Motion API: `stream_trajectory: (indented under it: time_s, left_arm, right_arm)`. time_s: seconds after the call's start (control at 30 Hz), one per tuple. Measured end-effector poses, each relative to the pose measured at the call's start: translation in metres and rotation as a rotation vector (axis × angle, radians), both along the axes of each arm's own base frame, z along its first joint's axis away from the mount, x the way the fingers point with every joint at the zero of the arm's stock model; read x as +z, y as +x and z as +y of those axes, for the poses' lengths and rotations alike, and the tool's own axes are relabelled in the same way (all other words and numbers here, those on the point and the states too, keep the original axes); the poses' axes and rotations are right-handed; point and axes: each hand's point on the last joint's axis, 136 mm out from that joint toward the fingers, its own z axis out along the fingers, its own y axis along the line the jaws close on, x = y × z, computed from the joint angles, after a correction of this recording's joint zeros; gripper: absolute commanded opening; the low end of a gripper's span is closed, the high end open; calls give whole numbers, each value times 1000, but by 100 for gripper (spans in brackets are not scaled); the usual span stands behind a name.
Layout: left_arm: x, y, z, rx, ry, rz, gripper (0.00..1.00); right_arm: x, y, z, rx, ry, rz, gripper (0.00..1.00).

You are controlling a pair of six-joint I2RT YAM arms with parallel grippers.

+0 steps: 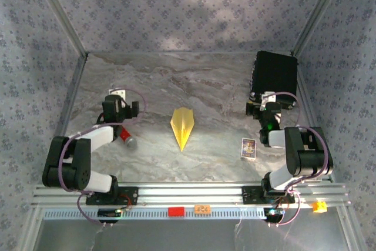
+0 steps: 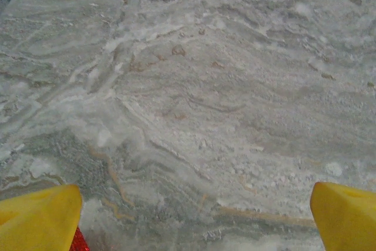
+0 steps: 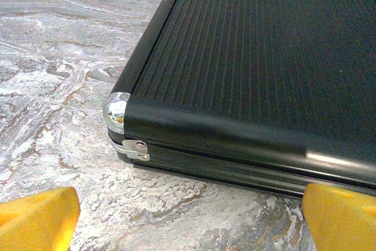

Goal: Fold a paper plane with a square sheet of paper (pick it up from the middle)
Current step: Reset both arms

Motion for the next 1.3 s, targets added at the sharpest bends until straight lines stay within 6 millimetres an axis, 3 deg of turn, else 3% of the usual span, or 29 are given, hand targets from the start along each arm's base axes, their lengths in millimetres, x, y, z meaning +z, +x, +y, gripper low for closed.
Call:
stream_trajectory:
  time_s: [0.1, 0.27, 0.47, 0.73, 0.9, 1.0, 1.1, 1.3]
  left_arm:
    - [-9, -6, -3, -23, -13, 10, 98]
    - [-1, -2, 3, -33, -51, -19, 97]
    - [24, 1, -14, -99, -55, -77, 98]
    - [28, 7, -21, -115, -40, -3, 95]
    - [25, 1, -31, -146, -13, -32, 100]
    - [11, -6, -16, -108, -34, -7, 97]
    - [13, -3, 0, -77, -63, -18, 97]
    - [19, 0, -12, -135, -12, -53, 99]
  right_arm:
    - [0, 0, 0, 0, 0, 0, 99]
    - [0, 0, 0, 0, 0, 0, 99]
    - [0, 0, 0, 0, 0, 0, 99]
    - [0, 0, 0, 0, 0, 0, 99]
    - [0, 0, 0, 0, 0, 0, 99]
    - [0, 0, 0, 0, 0, 0, 99]
    - [0, 0, 0, 0, 0, 0, 99]
    - [0, 0, 0, 0, 0, 0, 99]
